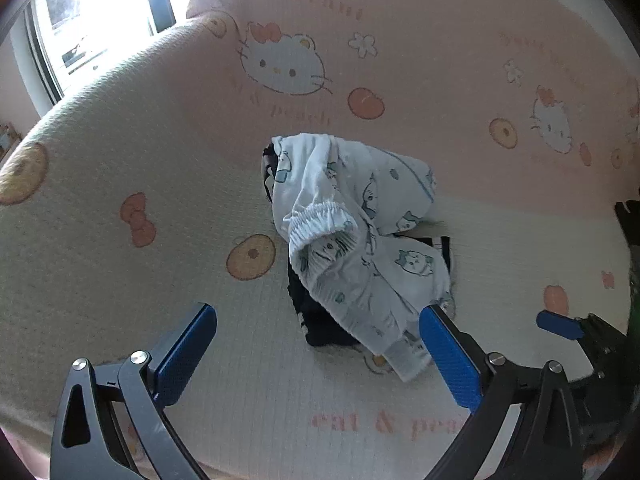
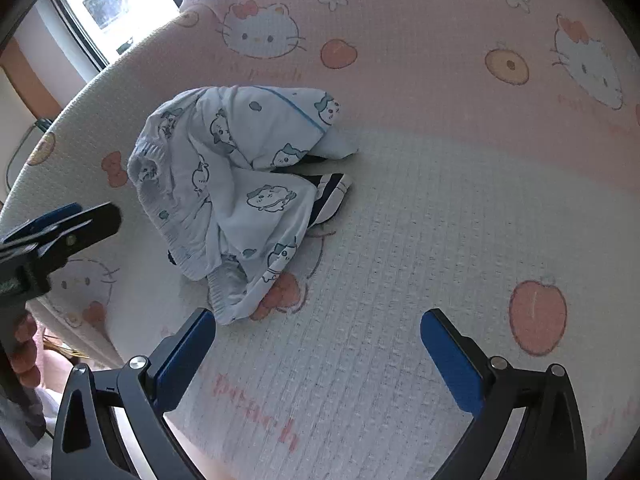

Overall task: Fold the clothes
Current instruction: 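Grasp the elastic cuff of the white pants with the left gripper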

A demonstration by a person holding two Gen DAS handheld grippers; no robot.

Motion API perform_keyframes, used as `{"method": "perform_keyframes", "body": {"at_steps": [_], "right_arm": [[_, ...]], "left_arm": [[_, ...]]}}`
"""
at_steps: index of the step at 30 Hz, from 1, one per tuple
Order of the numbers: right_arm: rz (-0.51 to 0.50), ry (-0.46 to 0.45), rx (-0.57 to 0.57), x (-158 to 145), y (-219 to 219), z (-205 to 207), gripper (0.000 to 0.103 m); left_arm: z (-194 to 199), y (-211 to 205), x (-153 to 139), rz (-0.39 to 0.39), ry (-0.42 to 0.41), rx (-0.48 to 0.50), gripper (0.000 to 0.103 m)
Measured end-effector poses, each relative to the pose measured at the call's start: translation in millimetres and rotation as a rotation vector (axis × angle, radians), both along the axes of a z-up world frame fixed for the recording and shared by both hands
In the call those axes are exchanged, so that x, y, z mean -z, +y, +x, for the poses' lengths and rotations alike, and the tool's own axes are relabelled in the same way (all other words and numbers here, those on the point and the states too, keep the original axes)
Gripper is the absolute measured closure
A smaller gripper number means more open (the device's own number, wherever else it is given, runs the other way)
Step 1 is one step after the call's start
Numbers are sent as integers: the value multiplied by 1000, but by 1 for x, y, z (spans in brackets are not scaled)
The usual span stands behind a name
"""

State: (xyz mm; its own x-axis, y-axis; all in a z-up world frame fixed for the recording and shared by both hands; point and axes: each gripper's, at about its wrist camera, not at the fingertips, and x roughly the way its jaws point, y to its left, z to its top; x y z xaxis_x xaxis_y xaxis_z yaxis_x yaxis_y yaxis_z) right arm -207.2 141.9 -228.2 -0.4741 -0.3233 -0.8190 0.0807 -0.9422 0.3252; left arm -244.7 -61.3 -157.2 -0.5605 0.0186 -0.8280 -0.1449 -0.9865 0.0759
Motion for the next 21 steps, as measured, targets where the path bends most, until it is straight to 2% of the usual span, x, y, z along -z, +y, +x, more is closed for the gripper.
{"method": "perform_keyframes", "body": {"at_steps": [5,10,12,13,15,16,17,19,21], "right_arm": [[22,-27,33,12,-8,-3,1],[167,32,7,16,-27,-2,1],[210,50,-11,18,-34,-3,1],[215,60,-20,19,-37,-3,1],[228,88,-31,21,-44,-4,1],[235,103,-33,22,-47,-5,1],[244,118,-36,23,-51,-6,1],[272,141,-42,26,-56,-6,1],[314,165,-49,29,-63,-6,1]], "left_arm": [[-20,1,5,1,-9,27,0],[-39,1,13,-16,-29,51,1],[-47,-2,21,20,-56,57,2],[-52,-5,26,51,-82,52,5],[-64,-14,39,141,-163,18,22],[-69,-20,48,187,-205,-7,35],[-73,-24,54,218,-232,-28,40],[-74,-31,59,268,-239,-55,41],[-73,-35,60,305,-235,-74,48]]}}
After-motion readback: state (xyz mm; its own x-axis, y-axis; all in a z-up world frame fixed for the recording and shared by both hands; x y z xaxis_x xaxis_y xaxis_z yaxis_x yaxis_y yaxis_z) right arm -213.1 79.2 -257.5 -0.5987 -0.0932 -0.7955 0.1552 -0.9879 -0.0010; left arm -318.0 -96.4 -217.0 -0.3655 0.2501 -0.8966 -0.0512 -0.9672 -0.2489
